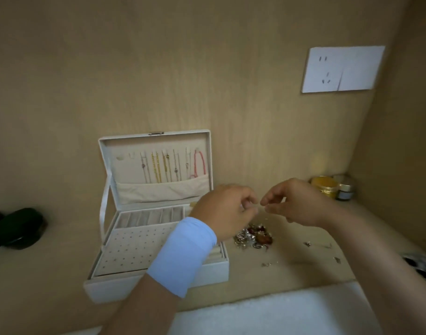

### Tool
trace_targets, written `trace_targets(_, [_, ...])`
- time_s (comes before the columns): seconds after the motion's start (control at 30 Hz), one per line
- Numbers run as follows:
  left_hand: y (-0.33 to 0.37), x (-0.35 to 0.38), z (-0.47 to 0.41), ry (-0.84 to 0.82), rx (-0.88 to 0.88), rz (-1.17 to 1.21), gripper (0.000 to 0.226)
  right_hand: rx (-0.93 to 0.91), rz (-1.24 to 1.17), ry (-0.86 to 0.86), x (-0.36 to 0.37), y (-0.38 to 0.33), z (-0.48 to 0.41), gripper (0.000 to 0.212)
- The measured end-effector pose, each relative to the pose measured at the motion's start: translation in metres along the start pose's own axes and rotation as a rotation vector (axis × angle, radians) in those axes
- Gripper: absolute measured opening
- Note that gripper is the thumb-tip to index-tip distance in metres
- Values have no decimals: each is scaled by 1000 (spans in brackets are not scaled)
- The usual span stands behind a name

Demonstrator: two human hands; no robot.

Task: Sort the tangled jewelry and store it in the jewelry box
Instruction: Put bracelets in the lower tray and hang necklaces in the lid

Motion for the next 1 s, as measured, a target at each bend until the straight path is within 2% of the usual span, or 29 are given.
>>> trace_targets(0.2, [54,50,-30,-200,39,-9,13,149,142,-15,-29,54,37,10])
trace_targets(0.3, [72,69,-40,-281,27,-75,16,239,168,-51,-33,77,44,22])
trace_targets(0.47, [93,92,-50,-337,12,-147,17,281,83,-75,-34,91,44,12])
trace_targets(0.8, [93,102,-51,-204,33,-184,3,213,-73,-87,-33,104,43,7])
trace_targets(0.87, [87,96,-49,-168,2,-107,5,190,-118,-70,-32,103,42,5])
trace_targets(1.0, [71,75,-41,-80,-106,141,11,152,-284,-49,-32,90,44,17])
Point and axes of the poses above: each hand's wrist, its own z-axis away from the middle knuckle, its own x-axis out of the palm, y = z × x, the point moved 1 cm from there along -z, towards the middle knuckle, and after that the axes turned 14 degrees about -z, right-handed, at the moved point
